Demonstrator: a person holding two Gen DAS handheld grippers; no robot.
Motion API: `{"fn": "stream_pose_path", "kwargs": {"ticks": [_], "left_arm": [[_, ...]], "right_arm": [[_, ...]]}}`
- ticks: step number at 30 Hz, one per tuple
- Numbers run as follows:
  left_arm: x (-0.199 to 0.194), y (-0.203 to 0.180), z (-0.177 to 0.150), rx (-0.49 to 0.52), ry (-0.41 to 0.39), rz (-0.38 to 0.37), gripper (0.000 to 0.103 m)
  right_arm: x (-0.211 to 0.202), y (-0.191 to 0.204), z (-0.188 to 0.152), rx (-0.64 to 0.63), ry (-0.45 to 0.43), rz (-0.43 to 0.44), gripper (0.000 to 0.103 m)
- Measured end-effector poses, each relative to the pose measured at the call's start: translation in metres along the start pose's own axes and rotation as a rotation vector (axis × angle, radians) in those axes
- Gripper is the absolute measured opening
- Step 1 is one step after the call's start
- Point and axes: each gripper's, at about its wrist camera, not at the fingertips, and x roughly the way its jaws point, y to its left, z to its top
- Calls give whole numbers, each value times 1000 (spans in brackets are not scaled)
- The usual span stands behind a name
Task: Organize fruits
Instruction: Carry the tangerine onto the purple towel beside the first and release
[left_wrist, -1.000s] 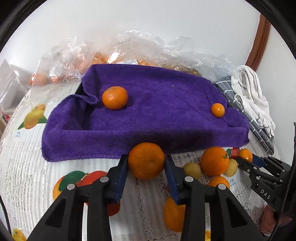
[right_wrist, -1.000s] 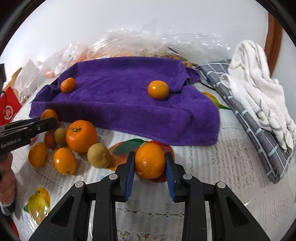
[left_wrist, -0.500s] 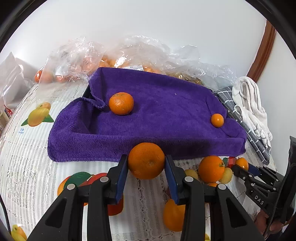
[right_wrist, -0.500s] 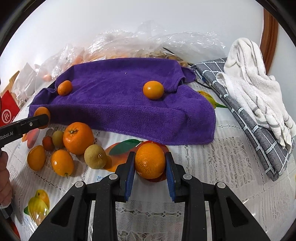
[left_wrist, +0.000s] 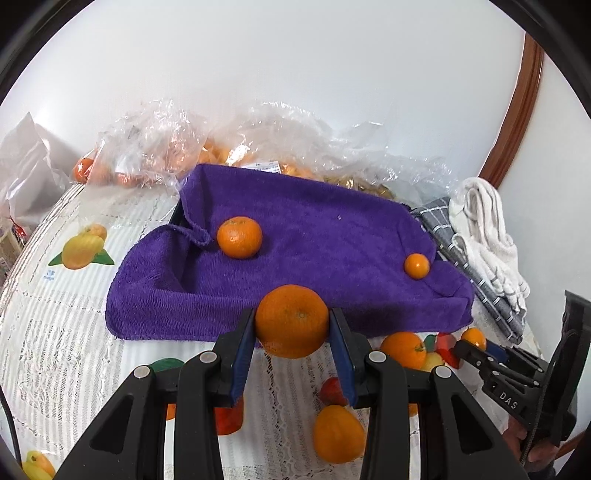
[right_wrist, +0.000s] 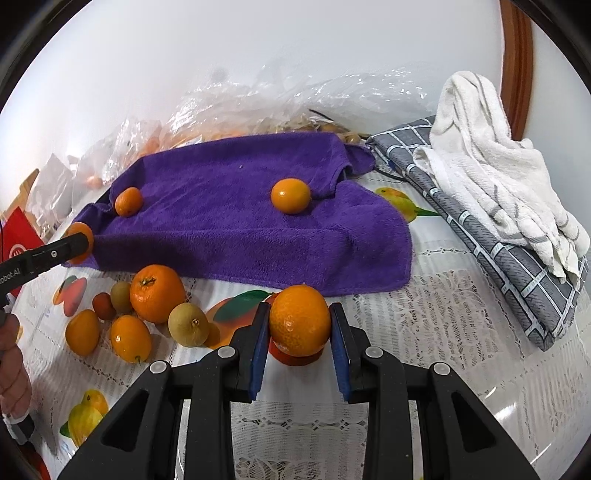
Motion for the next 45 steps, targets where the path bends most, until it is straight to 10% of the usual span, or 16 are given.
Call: {"fn": "stream_pose_path", "kwargs": {"ticks": [45], "left_arm": [[-23, 53, 21, -154, -70, 17, 37]], "right_arm": [[-35, -14, 58, 38, -95, 45, 31]]}}
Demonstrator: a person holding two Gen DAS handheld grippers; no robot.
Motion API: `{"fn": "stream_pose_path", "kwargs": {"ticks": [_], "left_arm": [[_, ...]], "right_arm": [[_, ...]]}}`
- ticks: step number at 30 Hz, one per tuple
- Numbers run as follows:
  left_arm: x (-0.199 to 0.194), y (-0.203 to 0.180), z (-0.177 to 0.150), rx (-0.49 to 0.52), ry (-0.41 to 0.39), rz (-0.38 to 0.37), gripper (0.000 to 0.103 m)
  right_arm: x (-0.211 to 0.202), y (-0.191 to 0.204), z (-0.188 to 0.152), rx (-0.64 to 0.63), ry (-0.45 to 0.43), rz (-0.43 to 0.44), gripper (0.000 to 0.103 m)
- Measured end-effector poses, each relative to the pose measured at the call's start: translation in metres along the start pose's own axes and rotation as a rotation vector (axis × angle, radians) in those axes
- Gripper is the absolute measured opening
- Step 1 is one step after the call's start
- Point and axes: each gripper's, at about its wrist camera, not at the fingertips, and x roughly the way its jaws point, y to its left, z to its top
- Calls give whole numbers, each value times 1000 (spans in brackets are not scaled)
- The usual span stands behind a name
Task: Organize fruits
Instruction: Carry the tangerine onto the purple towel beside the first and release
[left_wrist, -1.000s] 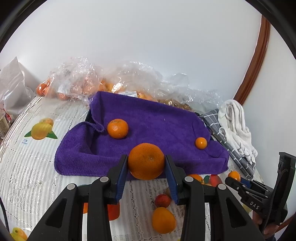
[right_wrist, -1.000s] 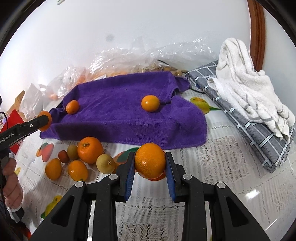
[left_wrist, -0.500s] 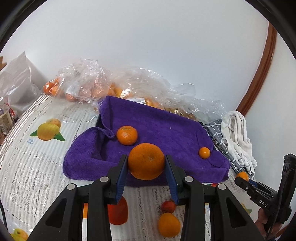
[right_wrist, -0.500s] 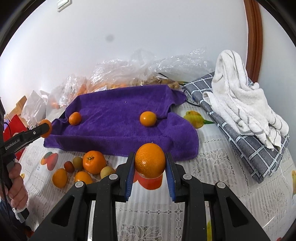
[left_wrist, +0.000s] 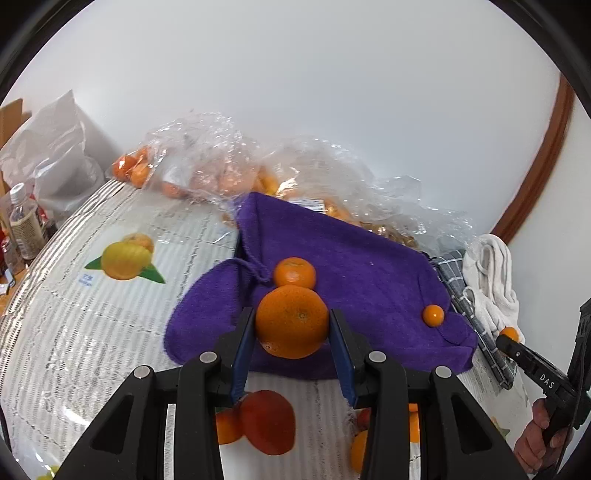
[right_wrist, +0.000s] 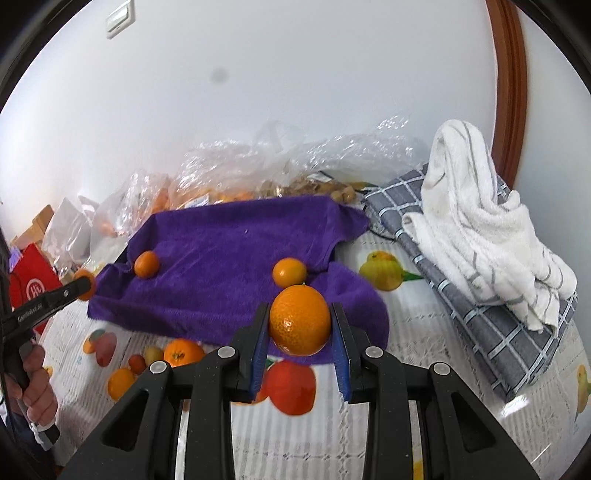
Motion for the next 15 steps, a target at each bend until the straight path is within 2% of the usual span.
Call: {"fn": "stream_pose_path", "kwargs": {"ticks": [8, 15], "left_arm": [[10, -16, 23, 58, 13, 36, 37], [46, -18, 26, 49, 65, 75, 37]], "right_arm": [[22, 7, 22, -15, -8, 14, 31], [65, 18, 27, -43, 60, 30, 31]]}}
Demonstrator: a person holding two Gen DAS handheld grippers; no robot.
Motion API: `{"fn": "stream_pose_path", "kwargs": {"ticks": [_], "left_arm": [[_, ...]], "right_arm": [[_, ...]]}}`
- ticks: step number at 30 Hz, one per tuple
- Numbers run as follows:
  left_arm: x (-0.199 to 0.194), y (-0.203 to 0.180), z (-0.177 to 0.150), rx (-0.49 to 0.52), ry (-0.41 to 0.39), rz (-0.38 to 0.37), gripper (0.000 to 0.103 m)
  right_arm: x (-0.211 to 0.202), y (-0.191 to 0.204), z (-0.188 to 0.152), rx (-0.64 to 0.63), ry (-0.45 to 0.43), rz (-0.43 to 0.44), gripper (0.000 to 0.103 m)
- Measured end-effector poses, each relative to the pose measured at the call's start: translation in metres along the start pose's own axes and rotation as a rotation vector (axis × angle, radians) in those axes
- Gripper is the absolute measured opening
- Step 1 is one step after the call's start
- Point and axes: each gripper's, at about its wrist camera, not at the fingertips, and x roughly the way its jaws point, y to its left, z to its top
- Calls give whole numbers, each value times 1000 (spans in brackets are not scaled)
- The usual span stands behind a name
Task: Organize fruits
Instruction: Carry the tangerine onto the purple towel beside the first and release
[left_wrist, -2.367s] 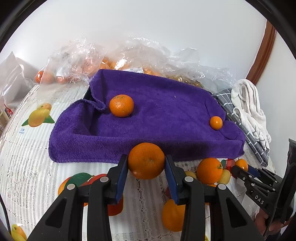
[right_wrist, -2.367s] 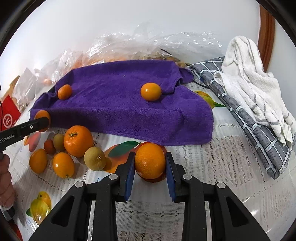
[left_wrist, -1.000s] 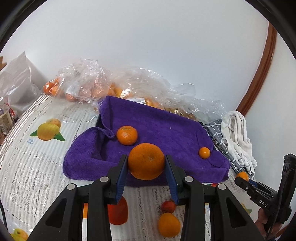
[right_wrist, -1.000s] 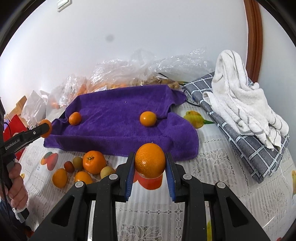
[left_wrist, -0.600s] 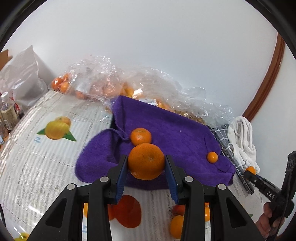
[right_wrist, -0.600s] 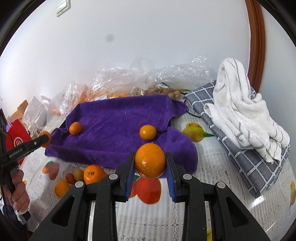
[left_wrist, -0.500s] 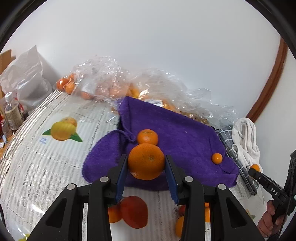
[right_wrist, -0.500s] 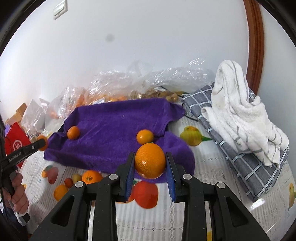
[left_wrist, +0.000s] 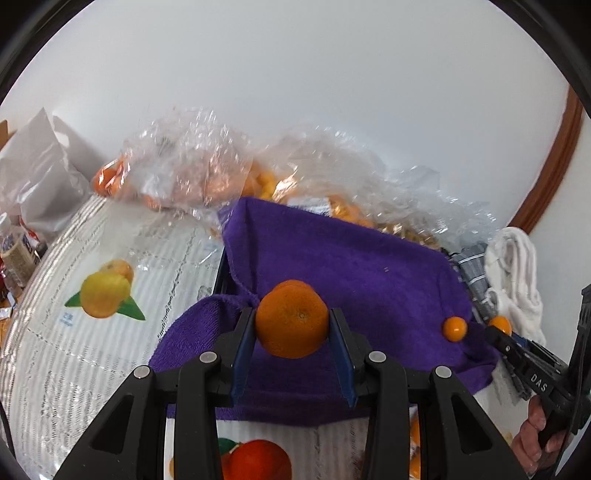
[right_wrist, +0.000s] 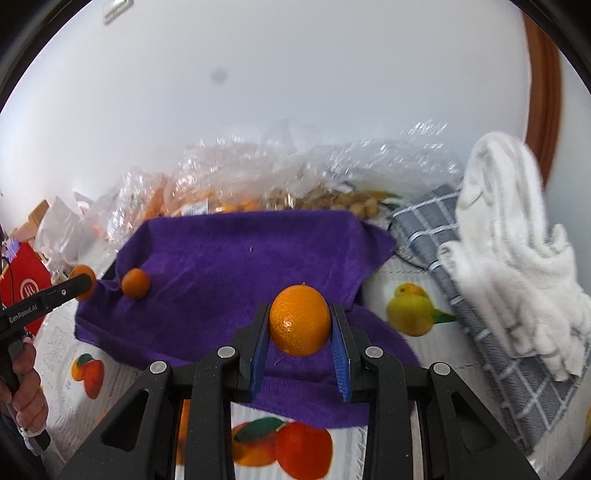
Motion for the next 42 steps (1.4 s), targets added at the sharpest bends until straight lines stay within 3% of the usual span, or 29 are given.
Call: {"fn": "stream_pose_path", "kwargs": {"ticks": [8, 12, 30, 36, 38, 42], "left_arm": [[17, 7, -15, -27, 25, -1, 37], [20, 2, -19, 7, 34, 11, 37], [26, -3, -22, 47, 25, 64, 37], [26, -4, -22, 49, 25, 65, 37], [26, -4, -22, 52, 23, 65, 37], [26, -5, -22, 61, 24, 69, 39]], "right_arm": [[28, 4, -15, -14, 53, 14, 31], [36, 9, -19, -35, 68, -3, 31], [36, 9, -22, -32, 43, -20, 32], [34, 11, -22, -39, 42, -4, 43], [32, 12, -23, -38, 37, 2, 56], [26, 13, -22, -31, 24, 11, 59]]}}
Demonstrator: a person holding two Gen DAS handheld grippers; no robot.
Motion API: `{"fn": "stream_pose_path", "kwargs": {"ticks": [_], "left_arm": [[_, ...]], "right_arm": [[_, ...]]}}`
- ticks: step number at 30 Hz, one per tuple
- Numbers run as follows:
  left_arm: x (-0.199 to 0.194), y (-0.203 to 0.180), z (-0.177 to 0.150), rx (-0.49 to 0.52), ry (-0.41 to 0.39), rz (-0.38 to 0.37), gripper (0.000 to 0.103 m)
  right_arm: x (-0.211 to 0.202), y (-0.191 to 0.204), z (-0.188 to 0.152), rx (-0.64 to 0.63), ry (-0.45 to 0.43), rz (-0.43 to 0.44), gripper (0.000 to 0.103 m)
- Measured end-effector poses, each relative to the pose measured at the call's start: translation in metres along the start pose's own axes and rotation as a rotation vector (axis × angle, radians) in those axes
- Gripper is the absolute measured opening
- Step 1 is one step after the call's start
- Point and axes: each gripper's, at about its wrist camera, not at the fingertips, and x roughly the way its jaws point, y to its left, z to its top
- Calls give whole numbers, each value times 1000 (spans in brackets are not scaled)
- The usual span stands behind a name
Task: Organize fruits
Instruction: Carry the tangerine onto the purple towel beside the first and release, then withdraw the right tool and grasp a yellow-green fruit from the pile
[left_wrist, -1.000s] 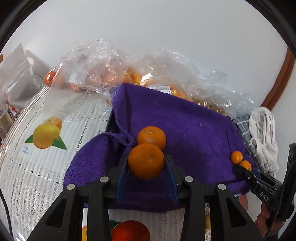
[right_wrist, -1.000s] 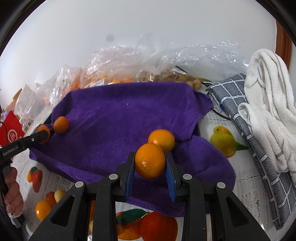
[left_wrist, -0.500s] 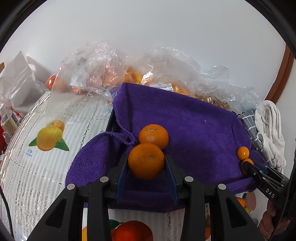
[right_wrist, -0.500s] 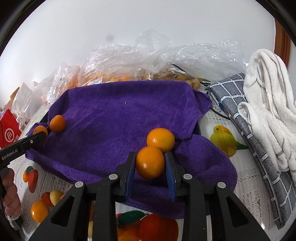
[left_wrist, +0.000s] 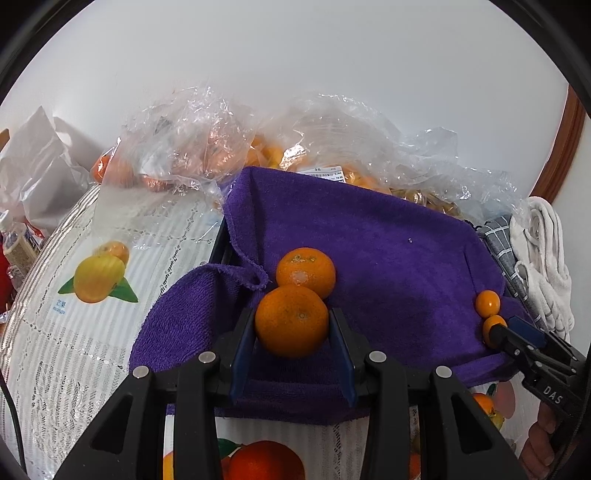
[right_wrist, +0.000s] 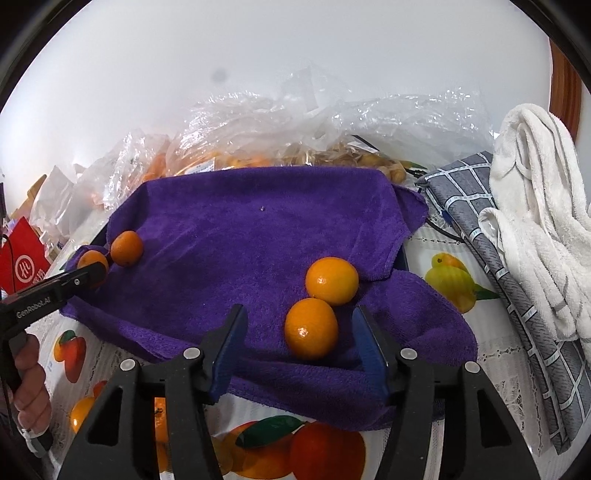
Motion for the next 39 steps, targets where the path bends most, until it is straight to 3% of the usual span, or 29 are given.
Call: {"fn": "stream_pose_path", "kwargs": {"ticks": [5, 10, 19, 23, 26, 36, 39], "left_arm": [[-4, -3, 1, 4, -6, -17, 59], [-11, -8, 3, 24, -33, -26, 61], [-30, -4, 7, 1, -107, -12, 65], [-46, 0, 9, -10, -126, -16, 65], [-58, 9, 0, -29, -123, -40, 65], [-83, 40, -66, -8, -18, 48, 65], [-82, 48, -76, -30, 23, 32, 65]], "right_arm": [[-8, -2, 0, 23, -30, 6, 59], [-17, -1, 2, 17, -48, -15, 59], [-50, 3, -2, 13, -86, -139, 59], [-64, 3, -10, 19, -48, -152, 59], [-74, 4, -17, 7, -24, -146, 59], [-81, 15, -51, 1, 28, -68, 52], [-82, 21, -60, -6, 40, -34, 50]]}}
